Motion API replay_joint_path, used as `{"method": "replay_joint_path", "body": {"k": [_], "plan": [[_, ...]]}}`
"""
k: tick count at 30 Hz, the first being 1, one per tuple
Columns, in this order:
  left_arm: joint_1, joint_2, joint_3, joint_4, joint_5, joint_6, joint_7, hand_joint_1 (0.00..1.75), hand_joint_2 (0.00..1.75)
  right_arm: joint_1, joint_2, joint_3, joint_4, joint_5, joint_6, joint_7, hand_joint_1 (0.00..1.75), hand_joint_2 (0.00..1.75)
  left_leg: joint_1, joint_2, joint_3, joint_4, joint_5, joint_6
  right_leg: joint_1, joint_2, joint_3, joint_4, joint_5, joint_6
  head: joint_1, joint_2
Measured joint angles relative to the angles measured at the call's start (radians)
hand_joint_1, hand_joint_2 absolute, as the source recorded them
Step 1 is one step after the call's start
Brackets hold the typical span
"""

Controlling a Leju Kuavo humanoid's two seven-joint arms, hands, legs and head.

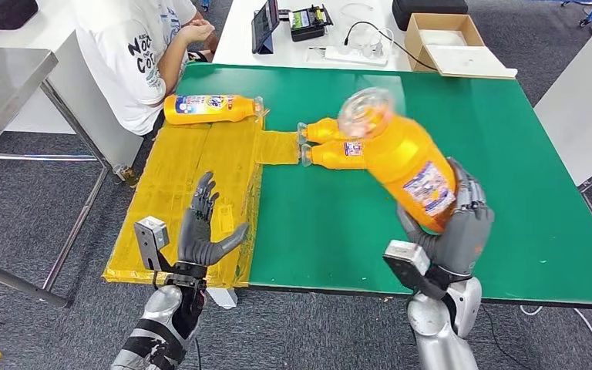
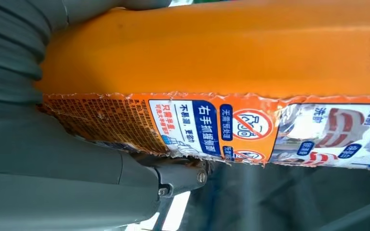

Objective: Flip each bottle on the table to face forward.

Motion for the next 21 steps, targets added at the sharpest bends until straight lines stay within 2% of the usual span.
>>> {"method": "replay_joint_path", "body": {"k": [4, 11, 14, 21], "plan": [[0.002, 0.011, -0.044, -0.024, 0.058, -0.082, 0.026, 0.00, 1.75, 0.008, 0.005, 0.001, 0.023, -0.133, 0.022, 0.000, 1.75, 1.75, 0.000, 0.001, 0.000, 0.000, 0.000, 0.000, 0.000, 0.000, 0.000, 0.000, 0.000, 0.000, 0.000, 0.000], [-0.008, 0.031, -0.089, -0.022, 0.087, -0.154, 0.034, 0.00, 1.75, 0.012, 0.011, 0.104, 0.170, -0.160, 0.092, -0.015, 1.75, 1.75, 0.001, 0.001, 0.000, 0.000, 0.000, 0.000, 0.001, 0.001, 0.000, 0.000, 0.000, 0.000, 0.000, 0.000], [-0.019, 0.037, -0.108, -0.011, 0.097, -0.192, 0.033, 0.00, 1.75, 0.001, 0.036, 0.159, 0.279, -0.203, 0.131, -0.051, 1.75, 1.75, 0.002, 0.001, 0.000, 0.000, 0.000, -0.001, 0.001, 0.002, -0.001, 0.000, 0.000, 0.000, 0.000, 0.000], [-0.032, 0.049, -0.136, 0.009, 0.099, -0.206, 0.030, 0.00, 1.75, -0.026, 0.080, 0.230, 0.443, -0.234, 0.137, -0.082, 1.75, 1.75, 0.001, 0.001, 0.000, 0.000, 0.000, -0.001, 0.001, 0.001, -0.001, 0.000, 0.000, 0.000, 0.000, 0.000]]}}
